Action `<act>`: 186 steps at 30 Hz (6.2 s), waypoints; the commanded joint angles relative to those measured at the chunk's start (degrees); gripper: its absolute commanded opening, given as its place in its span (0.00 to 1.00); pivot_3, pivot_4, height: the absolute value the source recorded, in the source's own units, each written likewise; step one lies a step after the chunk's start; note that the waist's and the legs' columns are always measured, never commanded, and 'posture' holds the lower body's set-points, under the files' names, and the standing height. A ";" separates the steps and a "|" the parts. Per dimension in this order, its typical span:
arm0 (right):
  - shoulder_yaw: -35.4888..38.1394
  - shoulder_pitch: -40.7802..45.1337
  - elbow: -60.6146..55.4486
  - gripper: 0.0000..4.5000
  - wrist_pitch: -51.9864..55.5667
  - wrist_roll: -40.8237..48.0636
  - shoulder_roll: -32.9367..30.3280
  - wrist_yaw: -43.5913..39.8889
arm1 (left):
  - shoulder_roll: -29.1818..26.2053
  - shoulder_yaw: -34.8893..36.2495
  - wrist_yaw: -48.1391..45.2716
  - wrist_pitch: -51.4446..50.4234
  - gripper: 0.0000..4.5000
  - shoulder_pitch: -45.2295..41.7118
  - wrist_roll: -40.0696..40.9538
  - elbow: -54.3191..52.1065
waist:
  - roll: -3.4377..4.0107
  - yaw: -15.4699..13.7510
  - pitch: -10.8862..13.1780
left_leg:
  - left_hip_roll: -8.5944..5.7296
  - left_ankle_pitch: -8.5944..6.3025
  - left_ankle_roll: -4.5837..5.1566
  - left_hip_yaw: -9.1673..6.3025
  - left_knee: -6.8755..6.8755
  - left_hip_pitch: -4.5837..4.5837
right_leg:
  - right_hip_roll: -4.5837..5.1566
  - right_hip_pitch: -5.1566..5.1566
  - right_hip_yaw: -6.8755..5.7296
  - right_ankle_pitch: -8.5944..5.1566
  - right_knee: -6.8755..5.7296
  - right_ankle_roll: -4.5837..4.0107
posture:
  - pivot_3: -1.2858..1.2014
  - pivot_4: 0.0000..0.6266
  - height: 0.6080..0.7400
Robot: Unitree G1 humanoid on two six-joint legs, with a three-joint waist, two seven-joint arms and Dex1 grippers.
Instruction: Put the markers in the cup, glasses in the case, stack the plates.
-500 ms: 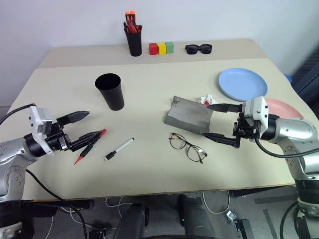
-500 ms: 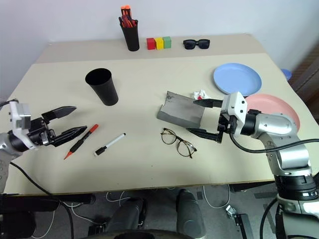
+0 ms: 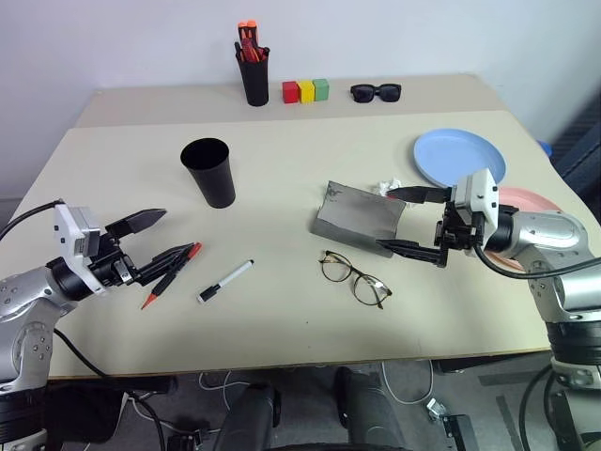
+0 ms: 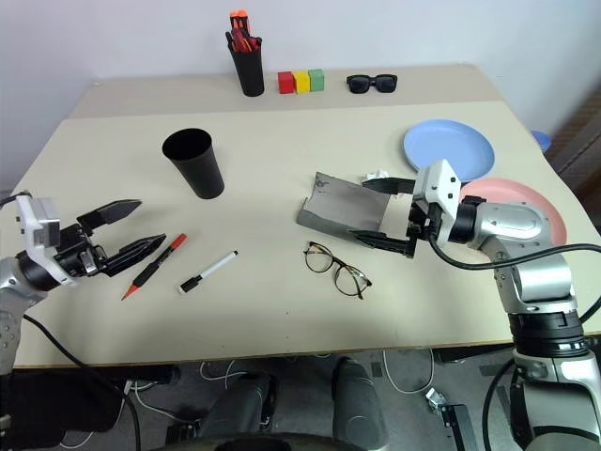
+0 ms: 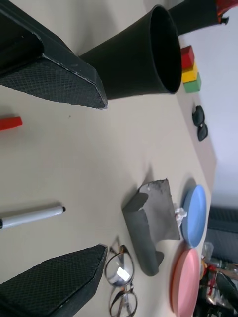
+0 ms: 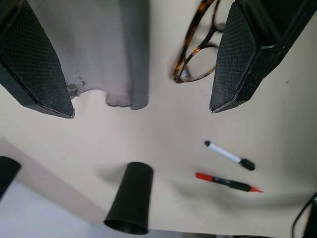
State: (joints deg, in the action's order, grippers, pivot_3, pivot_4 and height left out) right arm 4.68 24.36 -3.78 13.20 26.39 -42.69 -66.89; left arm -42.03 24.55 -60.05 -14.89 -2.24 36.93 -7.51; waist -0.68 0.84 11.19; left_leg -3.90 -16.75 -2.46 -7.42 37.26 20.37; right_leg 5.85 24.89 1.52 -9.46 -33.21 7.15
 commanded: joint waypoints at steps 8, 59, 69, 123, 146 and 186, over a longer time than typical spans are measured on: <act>-1.31 -0.17 -7.69 0.99 0.91 -1.76 6.42 10.46 | -5.31 5.11 8.67 -14.47 1.00 4.47 2.84 -4.73 | 0.02 0.10 0.01 | 0.00 0.00 0.00 -0.01 -0.05 0.02 | -0.01 0.06 0.00 0.00 -0.02 0.00 | 0.52 0.24 1.00; -0.31 -11.60 -21.24 1.00 7.38 5.39 5.11 13.95 | -12.15 -17.22 10.36 -25.91 0.01 -16.59 -13.58 9.83 | -0.02 -0.39 0.00 | 0.04 0.00 0.00 -0.07 -0.05 0.02 | -0.05 0.04 -0.03 -0.02 -0.04 0.00 | 0.52 0.24 1.00; 2.72 -7.74 -19.09 1.00 18.18 18.40 5.48 13.95 | -5.80 -10.19 5.49 -20.35 0.01 -23.30 -4.06 3.83 | -0.19 0.19 0.01 | 0.04 0.00 -0.02 -0.07 -0.12 0.01 | -0.02 0.08 -0.05 0.01 -0.03 -0.02 | 0.52 0.24 1.00; 2.55 -2.18 -13.79 1.00 11.09 8.15 9.55 19.74 | 19.97 -4.81 11.73 38.50 0.99 -51.91 -13.83 61.63 | -0.30 -0.16 0.00 | -0.09 0.01 -0.02 -0.09 0.14 0.09 | 0.01 -0.03 -0.07 0.09 0.01 0.10 | 0.52 0.24 1.00; 2.52 -4.83 -13.78 1.00 10.63 8.52 9.26 16.85 | -19.39 -18.36 15.96 -47.78 0.99 -9.83 4.07 -21.60 | -0.22 1.01 0.04 | -0.01 0.00 0.01 -0.13 -0.02 0.03 | -0.05 0.05 -0.01 0.02 -0.13 0.04 | 0.52 0.24 1.00; 2.74 -3.63 -10.86 1.00 7.16 5.79 9.93 17.31 | 8.65 -18.97 22.97 -14.62 0.00 -30.40 -8.55 -3.53 | -0.25 -0.15 0.01 | -0.04 0.05 -0.08 -0.08 0.03 0.04 | -0.02 0.00 -0.02 0.06 0.00 0.01 | 0.52 0.24 1.00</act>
State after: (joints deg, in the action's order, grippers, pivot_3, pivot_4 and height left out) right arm 6.58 19.69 -13.74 21.44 31.63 -32.85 -49.42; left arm -34.36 2.68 -38.31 -35.82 -30.81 30.52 -13.39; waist -0.93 0.69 11.20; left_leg -3.93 -16.71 -2.54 -7.49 37.29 20.41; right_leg 5.84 24.89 1.50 -9.39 -33.20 7.16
